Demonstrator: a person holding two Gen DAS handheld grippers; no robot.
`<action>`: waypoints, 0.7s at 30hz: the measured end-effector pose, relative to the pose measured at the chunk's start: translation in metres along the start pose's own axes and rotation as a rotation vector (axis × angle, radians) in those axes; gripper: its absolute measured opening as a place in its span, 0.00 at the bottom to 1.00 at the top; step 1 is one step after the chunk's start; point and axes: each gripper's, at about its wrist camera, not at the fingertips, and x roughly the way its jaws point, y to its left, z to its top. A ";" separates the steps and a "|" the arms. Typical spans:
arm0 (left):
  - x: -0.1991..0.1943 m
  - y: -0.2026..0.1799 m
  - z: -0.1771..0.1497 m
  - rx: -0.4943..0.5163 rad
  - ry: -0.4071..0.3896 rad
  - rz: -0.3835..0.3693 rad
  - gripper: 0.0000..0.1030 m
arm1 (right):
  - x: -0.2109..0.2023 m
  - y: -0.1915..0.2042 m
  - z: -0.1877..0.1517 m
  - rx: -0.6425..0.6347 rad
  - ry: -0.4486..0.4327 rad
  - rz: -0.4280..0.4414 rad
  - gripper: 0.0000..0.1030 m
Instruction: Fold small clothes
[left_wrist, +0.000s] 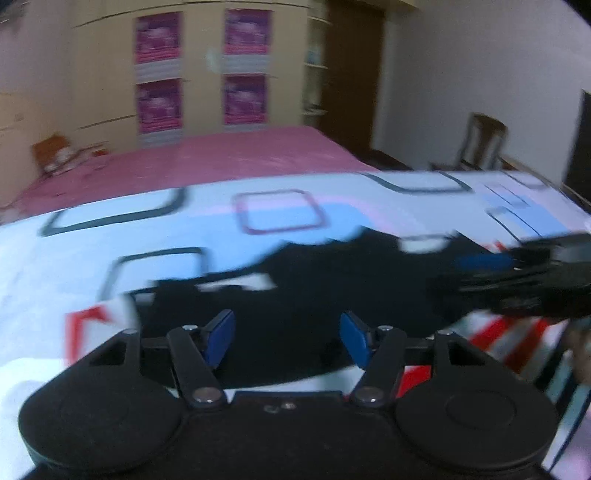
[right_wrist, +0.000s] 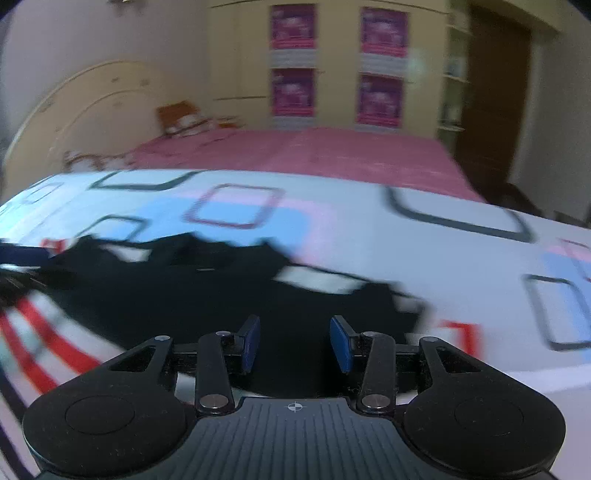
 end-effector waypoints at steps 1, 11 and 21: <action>0.006 -0.007 0.000 0.008 0.012 -0.001 0.65 | 0.004 0.011 0.001 -0.014 -0.004 0.006 0.42; 0.019 0.033 -0.015 -0.066 0.057 0.067 0.71 | 0.036 0.005 -0.004 -0.080 0.054 -0.036 0.42; 0.014 0.040 -0.015 -0.005 0.064 0.094 0.68 | 0.019 -0.042 -0.012 -0.047 0.058 -0.120 0.42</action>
